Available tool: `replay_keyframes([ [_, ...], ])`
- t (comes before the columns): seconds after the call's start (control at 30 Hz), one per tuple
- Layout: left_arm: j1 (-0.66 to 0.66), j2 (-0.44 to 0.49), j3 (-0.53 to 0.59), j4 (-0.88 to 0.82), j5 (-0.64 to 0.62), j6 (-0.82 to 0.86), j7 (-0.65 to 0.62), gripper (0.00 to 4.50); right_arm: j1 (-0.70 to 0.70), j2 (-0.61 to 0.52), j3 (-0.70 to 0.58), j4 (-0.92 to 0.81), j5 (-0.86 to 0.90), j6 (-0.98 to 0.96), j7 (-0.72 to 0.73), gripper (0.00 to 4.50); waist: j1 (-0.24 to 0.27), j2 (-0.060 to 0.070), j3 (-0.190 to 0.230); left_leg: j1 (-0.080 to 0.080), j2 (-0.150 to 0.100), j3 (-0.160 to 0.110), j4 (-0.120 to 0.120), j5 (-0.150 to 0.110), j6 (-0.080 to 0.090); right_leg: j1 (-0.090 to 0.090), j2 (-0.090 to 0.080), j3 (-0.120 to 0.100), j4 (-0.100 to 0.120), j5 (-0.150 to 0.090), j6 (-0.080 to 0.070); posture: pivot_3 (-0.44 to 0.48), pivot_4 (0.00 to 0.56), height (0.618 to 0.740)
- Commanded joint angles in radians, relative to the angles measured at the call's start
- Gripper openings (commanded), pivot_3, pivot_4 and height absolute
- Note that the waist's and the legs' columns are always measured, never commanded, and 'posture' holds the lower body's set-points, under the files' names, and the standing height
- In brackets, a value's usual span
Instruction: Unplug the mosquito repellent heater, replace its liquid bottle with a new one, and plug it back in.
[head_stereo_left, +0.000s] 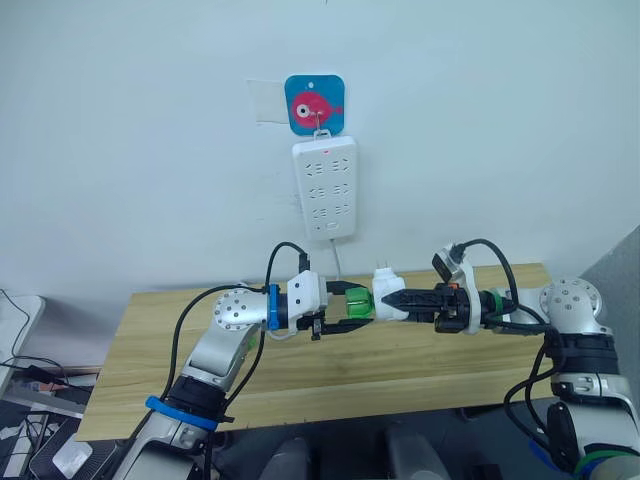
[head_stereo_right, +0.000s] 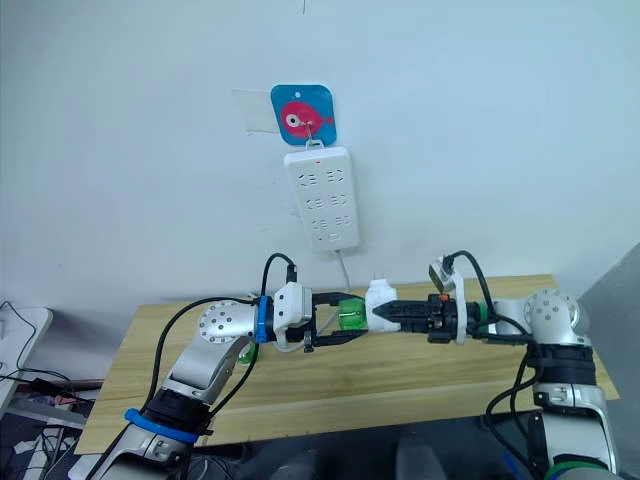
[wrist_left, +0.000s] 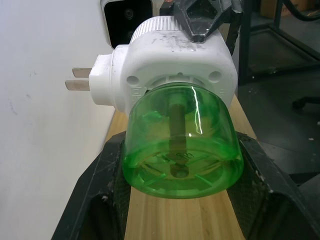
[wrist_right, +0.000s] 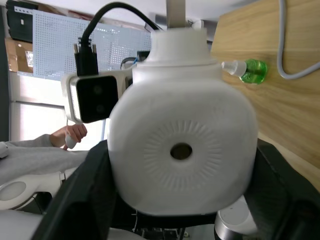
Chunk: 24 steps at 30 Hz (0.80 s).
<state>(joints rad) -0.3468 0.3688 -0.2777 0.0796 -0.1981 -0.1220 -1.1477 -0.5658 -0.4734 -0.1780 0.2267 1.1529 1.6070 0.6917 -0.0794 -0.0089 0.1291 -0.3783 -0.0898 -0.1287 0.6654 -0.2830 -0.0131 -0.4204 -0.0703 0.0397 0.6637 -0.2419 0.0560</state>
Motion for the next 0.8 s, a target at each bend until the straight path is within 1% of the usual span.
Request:
replay_keyframes([
  [0.03, -0.002, 0.000, -0.003, -0.039, -0.008, -0.021, 0.003, 2.24, -0.025, 0.001, -0.027, -0.004, 0.032, 0.007, -0.003, 4.45, -0.001, -0.001, -0.001, 0.000, 0.000, 0.000, 0.000, 0.000, 0.000, 0.000, 0.000, 0.000, 0.000, 0.000, 0.000, -0.071, 0.088, 0.740],
  [0.27, -0.004, 0.004, 0.002, -0.035, -0.011, -0.020, 0.011, 2.24, -0.023, -0.012, -0.008, 0.002, 0.058, 0.007, -0.002, 4.45, -0.001, -0.001, -0.001, 0.000, 0.000, 0.000, 0.000, 0.000, 0.000, 0.000, 0.000, 0.000, 0.000, 0.000, 0.000, -0.067, 0.088, 0.740],
  [0.5, -0.020, -0.004, 0.014, -0.021, -0.015, -0.013, 0.030, 2.24, 0.004, -0.056, 0.025, -0.023, 0.096, 0.007, 0.024, 4.45, -0.001, -0.001, -0.001, 0.000, 0.000, 0.000, 0.000, 0.000, 0.000, 0.000, 0.000, 0.000, 0.000, 0.000, 0.000, -0.069, 0.092, 0.740],
  [0.8, -0.027, -0.005, 0.012, -0.019, -0.018, -0.011, 0.036, 2.24, -0.001, -0.038, 0.016, -0.022, 0.097, 0.007, 0.004, 4.45, -0.001, -0.001, -0.001, 0.000, 0.000, 0.000, 0.000, 0.000, 0.000, 0.000, 0.000, 0.000, 0.000, 0.000, 0.000, -0.073, 0.093, 0.740],
])
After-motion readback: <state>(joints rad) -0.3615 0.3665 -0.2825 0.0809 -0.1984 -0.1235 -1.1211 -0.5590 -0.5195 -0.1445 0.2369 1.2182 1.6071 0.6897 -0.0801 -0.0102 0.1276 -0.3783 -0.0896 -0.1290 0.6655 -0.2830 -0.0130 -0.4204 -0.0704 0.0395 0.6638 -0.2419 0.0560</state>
